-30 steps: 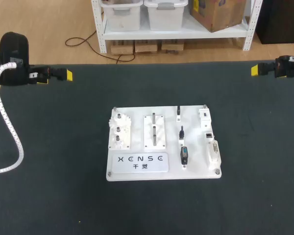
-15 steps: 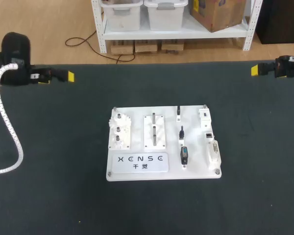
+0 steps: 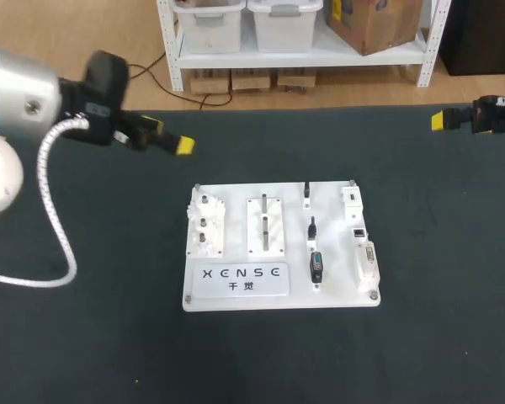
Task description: Insert the Ethernet cable into its matching sockets.
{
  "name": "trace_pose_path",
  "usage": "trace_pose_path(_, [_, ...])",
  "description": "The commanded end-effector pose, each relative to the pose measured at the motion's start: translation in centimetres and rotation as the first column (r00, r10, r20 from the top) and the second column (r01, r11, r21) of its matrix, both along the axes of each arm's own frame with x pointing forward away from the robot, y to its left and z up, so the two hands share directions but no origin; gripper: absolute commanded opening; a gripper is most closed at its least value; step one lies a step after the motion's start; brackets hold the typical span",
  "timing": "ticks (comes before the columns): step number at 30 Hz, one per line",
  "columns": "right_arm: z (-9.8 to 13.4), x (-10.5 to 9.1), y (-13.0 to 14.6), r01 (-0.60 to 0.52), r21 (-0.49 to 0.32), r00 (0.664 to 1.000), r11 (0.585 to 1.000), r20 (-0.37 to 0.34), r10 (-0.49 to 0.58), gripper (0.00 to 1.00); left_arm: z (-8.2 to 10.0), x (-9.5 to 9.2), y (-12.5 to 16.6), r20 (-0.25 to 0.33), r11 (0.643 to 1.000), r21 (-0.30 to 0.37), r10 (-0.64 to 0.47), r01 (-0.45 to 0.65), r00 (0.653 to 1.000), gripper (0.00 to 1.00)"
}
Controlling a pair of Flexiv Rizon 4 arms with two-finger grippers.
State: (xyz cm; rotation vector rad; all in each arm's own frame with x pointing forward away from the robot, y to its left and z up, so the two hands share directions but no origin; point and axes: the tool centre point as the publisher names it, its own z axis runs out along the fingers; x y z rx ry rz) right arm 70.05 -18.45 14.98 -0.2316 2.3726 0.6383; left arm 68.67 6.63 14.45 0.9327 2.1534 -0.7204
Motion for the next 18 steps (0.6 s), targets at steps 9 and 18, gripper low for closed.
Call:
trace_pose_path(9, [0.0,0.0,-0.1,-0.002,0.001,1.000,1.000,0.000,0.002,1.00,-2.6,-4.2,-4.1,0.298,0.801,0.018,-0.575,0.598,0.762,1.00])
trace_pose_path(18, [0.0,0.0,-0.1,-0.002,0.001,1.000,1.000,0.000,0.002,1.00,-4.3,-6.7,-5.2,0.337,0.770,-0.011,-0.598,0.638,0.727,1.00])
